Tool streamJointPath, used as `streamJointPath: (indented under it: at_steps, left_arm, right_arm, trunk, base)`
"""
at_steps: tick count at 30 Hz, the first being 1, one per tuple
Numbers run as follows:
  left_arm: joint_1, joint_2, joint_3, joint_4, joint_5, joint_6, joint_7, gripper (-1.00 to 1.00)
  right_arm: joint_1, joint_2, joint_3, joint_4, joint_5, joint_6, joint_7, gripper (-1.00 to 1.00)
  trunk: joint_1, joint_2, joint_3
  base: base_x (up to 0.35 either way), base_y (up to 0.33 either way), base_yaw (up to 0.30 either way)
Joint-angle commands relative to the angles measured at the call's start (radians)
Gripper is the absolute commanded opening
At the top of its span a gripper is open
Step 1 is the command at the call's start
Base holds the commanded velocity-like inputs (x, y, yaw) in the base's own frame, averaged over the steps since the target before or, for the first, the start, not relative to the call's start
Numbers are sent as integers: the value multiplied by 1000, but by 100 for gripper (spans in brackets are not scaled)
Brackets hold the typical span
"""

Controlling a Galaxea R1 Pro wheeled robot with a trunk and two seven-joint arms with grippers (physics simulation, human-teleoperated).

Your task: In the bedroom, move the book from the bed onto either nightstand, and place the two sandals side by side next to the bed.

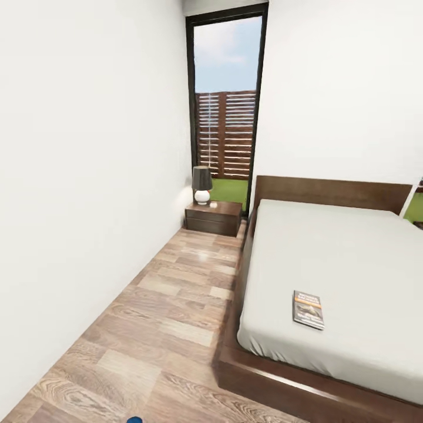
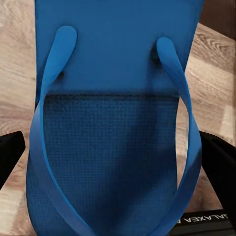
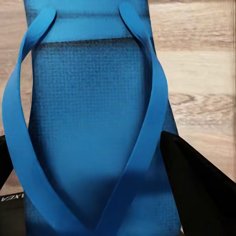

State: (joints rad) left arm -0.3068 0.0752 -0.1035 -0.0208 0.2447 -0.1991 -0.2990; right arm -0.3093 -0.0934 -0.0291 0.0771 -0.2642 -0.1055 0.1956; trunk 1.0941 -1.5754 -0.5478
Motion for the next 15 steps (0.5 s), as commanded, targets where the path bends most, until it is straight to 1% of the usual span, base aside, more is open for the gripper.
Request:
streamJointPath:
  at_steps: [1, 15]
  left_arm:
    - [-1, 0, -8, 1, 10, -3, -3, -100]
    - [0, 1, -7, 1, 10, -3, -3, -100]
  right_arm:
    - [-2, 0, -3, 5, -7, -7, 5, -100]
    - [-2, 0, -3, 5, -7, -7, 5, -100]
  trunk:
    - [0, -1, -1]
    - [0, -1, -1]
  base:
    - [0, 0, -300]
    - [0, 0, -300]
